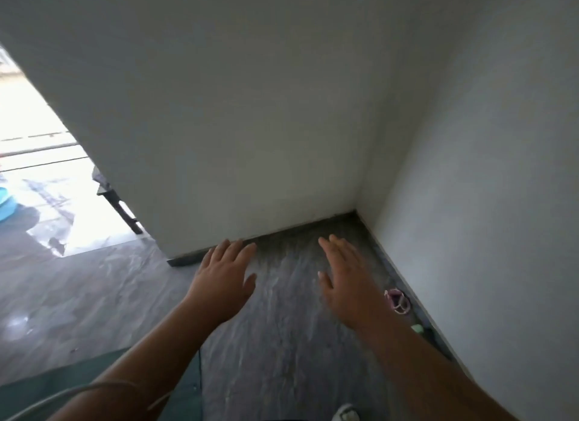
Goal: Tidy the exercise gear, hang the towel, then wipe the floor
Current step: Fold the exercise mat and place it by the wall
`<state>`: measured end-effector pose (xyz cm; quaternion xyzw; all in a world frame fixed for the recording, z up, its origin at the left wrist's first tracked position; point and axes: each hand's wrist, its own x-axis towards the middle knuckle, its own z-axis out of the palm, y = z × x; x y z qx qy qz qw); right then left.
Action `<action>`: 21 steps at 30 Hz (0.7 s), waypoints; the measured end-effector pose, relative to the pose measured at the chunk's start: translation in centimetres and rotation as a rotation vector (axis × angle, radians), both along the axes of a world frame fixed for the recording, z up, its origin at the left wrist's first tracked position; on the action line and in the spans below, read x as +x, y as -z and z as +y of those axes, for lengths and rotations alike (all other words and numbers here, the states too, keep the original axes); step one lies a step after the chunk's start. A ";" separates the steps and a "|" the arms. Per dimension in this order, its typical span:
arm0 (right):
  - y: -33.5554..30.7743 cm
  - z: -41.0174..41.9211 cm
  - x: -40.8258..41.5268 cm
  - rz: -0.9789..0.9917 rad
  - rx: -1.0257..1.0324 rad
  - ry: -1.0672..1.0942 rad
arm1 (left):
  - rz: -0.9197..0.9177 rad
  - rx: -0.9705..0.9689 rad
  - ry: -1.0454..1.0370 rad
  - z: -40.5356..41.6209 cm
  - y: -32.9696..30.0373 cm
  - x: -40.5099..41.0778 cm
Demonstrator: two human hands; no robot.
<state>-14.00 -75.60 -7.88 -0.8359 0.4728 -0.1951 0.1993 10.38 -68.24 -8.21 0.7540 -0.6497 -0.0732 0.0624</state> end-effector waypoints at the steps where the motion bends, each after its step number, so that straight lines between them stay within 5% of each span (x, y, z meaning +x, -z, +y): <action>1: -0.5 1.6 0.9 -0.004 -0.026 -0.031 | -0.007 0.002 -0.034 2.3 -0.5 0.7; 10: -3.2 14.3 5.9 0.027 -0.150 -0.329 | -0.038 -0.079 -0.351 23.5 -3.7 1.8; 21: -0.9 34.9 7.8 0.105 0.061 -0.687 | -0.040 0.049 -0.807 51.3 -2.4 -2.5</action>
